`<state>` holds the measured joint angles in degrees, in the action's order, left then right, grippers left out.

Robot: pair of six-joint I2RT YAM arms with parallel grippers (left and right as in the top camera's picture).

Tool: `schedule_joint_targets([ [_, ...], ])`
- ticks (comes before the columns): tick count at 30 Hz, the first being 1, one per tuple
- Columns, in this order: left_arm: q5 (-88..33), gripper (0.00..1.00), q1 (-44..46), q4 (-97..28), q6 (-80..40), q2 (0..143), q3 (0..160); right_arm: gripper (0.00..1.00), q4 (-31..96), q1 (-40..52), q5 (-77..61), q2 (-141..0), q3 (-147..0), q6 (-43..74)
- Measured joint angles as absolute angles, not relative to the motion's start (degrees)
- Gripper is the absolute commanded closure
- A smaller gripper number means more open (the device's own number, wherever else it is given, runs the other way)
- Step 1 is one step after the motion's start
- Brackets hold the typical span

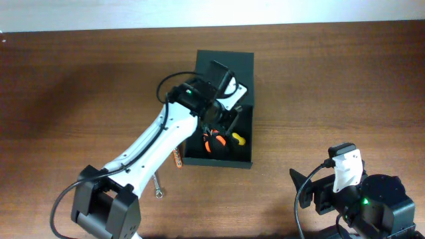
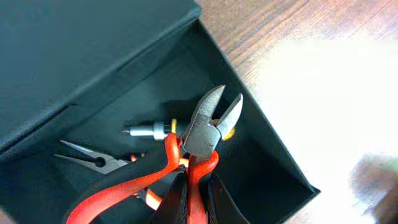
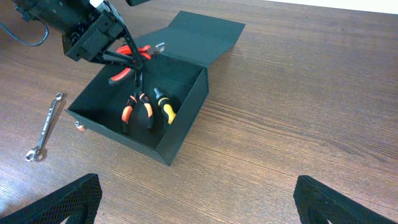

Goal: Pack container
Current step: 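Carry the red pliers into the box and release them, then move the left gripper to the silver wrench and grasp it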

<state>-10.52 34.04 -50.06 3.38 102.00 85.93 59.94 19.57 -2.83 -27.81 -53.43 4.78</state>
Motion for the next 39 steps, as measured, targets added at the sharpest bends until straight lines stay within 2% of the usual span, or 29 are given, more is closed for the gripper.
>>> schedule_joint_targets([
  [6, -10.52, 0.95, 35.31, -52.16, 2.74, 103.77, 86.00, 0.01, 59.96, 19.57, -2.83, -27.81, -53.43, 4.78],
  [16, -10.70, 0.94, 37.50, -51.92, 0.51, 115.15, 86.02, 0.01, 59.96, 19.57, -2.83, -27.81, -53.43, 4.78],
  [18, -10.74, 0.86, 37.50, -51.57, 0.14, 115.52, 86.02, 0.01, 59.96, 19.57, -2.83, -27.81, -53.43, 4.78],
  [19, -10.74, 0.75, 37.50, -51.27, -0.03, 115.52, 86.02, 0.01, 59.96, 19.57, -2.83, -27.81, -53.43, 4.75],
  [20, -10.76, 0.55, 37.50, -50.96, 0.08, 115.52, 86.02, 0.01, 59.96, 19.57, -2.83, -27.81, -53.43, 4.75],
  [21, -10.98, 0.40, 37.50, -50.72, 0.01, 115.52, 86.02, 0.01, 59.96, 19.57, -2.83, -27.81, -53.43, 4.75],
  [23, -11.46, 0.35, 37.50, -50.22, -0.49, 115.52, 86.02, 0.01, 59.96, 19.57, -2.83, -27.81, -53.43, 4.75],
  [31, -12.01, 0.32, 36.97, -50.04, -3.36, 111.92, 86.02, 0.01, 59.96, 19.57, -2.83, -27.81, -53.43, 4.80],
  [39, -8.49, 0.29, 30.30, -52.29, -9.21, 89.91, 86.24, 0.01, 59.96, 19.57, -2.83, -27.81, -53.43, 4.78],
])
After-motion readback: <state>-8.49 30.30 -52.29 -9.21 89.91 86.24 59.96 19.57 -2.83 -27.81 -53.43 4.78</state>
